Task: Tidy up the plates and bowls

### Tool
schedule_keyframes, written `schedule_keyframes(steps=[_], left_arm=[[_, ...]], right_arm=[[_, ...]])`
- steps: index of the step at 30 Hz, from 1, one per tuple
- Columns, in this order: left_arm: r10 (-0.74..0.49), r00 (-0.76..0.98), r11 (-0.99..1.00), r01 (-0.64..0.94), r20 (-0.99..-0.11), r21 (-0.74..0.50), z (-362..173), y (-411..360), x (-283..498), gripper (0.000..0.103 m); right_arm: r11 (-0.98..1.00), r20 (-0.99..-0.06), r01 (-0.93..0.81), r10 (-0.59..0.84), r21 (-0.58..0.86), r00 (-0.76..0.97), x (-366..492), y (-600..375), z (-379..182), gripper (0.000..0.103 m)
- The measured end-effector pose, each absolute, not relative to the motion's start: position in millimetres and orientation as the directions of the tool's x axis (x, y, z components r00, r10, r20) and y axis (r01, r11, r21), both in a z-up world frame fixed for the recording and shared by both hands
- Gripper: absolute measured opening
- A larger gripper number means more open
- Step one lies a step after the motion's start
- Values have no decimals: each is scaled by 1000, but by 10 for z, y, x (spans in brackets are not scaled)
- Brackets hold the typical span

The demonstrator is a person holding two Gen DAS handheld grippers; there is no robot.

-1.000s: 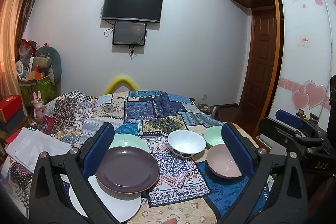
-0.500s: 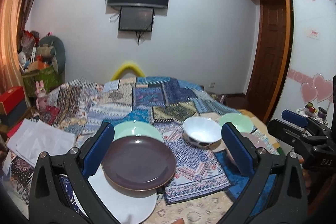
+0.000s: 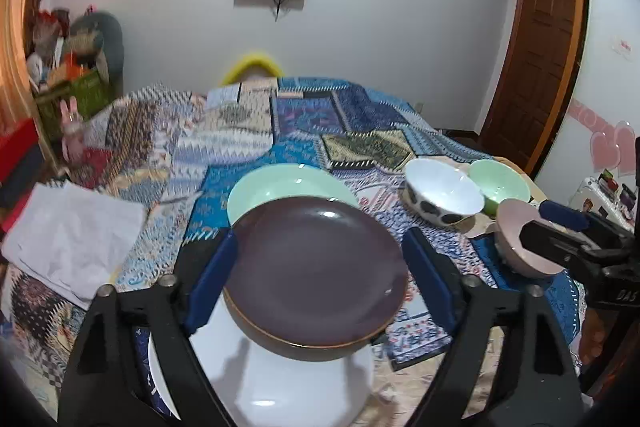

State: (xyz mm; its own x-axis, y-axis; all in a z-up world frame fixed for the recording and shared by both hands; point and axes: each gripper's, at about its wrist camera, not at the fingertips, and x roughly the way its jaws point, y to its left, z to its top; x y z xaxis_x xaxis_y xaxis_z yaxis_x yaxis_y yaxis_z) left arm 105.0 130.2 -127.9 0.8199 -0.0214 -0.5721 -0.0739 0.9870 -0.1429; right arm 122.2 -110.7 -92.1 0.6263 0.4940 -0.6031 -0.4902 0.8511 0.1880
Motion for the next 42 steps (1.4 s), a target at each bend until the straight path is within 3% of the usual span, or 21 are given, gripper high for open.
schedule_keyframes(steps=[10,15,18,20,22,24,26,31,42], left_arm=[[-44,722,980,-103,-690,-169,-1700,1846,1440,65],[-80,650,967,-133,-756,-217,-1931,2117,1685,48],[-76,632,968,-139,-772,-210,-2024,2186,1776,43],[-79,619,968,-141,-781,-209,-2076,2221,1834,40],[-98,607,967,-130,-789,-220,-2120,2242,1880,35],[-103,599,967,-129,-794,-222,-2143,2244,1897,29],[-119,588,965,-123,-800,-233,-2153,2256,1929,21],[-157,560,955,-125,-814,-270,-2197,2289,1970,15],[-190,514,956,-96,-837,-276,-2210,2302,2067,15]], right_arm=[[846,-709,-490,478,211,519,1532,-804,-1277,66],[848,-750,-473,471,240,464,1662,-727,-1431,58],[852,-766,-462,463,247,446,1692,-693,-1498,55],[852,-779,-461,459,249,428,1717,-670,-1541,49],[849,-794,-462,457,255,401,1748,-638,-1597,37],[851,-802,-456,455,262,388,1772,-615,-1632,33],[853,-805,-448,454,269,381,1805,-602,-1656,32],[851,-816,-434,461,296,347,1861,-581,-1706,27],[843,-824,-420,479,337,302,1920,-550,-1774,25]])
